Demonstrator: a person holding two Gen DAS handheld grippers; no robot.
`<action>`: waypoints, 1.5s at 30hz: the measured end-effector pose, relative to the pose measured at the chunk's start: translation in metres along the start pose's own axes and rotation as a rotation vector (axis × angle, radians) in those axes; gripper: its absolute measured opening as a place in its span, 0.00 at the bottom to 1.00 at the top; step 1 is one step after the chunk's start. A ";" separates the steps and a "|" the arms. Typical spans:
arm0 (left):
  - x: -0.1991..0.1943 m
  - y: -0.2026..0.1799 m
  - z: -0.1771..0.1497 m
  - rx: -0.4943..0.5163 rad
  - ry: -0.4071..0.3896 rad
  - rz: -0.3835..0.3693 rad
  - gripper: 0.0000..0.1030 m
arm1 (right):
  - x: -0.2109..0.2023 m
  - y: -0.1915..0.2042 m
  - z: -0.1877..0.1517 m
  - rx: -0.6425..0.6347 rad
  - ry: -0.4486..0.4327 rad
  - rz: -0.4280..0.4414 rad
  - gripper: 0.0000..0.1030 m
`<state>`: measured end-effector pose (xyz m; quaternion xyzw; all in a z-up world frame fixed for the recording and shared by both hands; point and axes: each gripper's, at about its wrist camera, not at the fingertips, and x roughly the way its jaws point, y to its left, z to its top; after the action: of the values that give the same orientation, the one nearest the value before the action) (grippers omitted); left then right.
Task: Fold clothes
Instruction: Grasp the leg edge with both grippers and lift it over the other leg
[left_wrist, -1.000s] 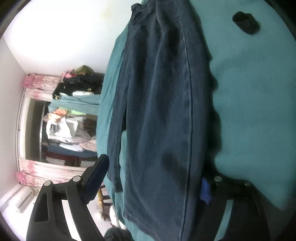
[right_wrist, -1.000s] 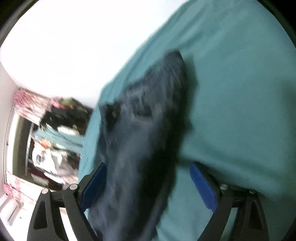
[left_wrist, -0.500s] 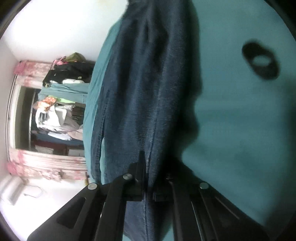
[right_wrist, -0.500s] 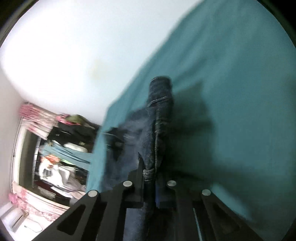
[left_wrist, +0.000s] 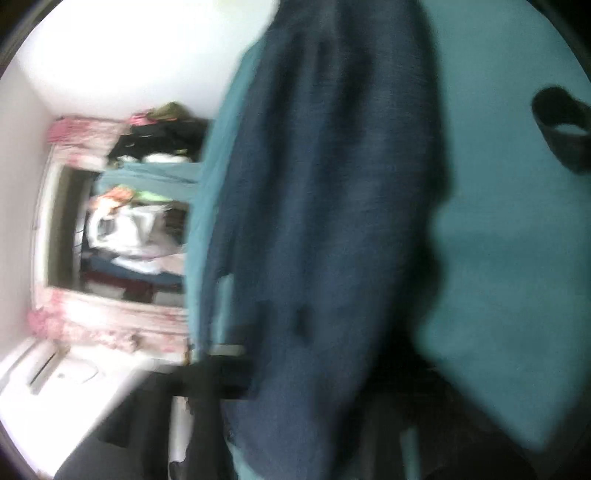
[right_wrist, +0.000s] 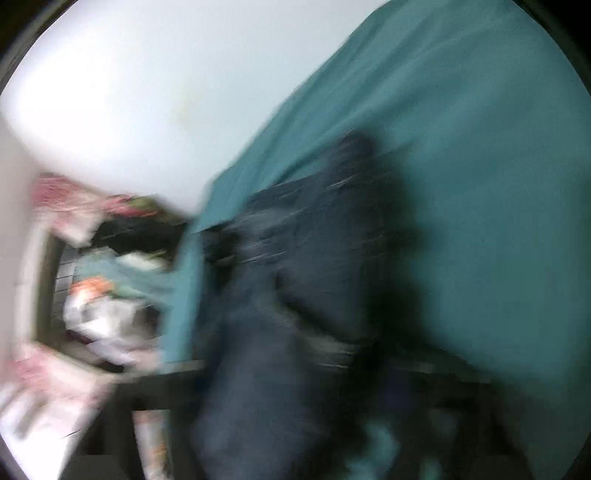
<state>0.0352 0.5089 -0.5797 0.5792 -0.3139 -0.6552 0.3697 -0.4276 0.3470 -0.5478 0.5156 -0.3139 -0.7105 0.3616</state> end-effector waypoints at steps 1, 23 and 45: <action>-0.002 0.003 0.000 -0.035 0.000 -0.018 0.00 | 0.003 -0.001 0.001 0.009 0.013 0.024 0.04; -0.046 0.003 -0.028 0.135 -0.073 0.027 0.75 | -0.100 -0.060 -0.004 0.016 0.034 0.025 0.74; 0.066 0.180 0.008 -0.189 -0.035 0.150 0.08 | 0.052 0.199 0.031 -0.215 -0.074 0.118 0.07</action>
<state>0.0450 0.3576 -0.4627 0.5050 -0.2994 -0.6625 0.4652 -0.4298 0.1978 -0.4027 0.4280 -0.2788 -0.7362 0.4440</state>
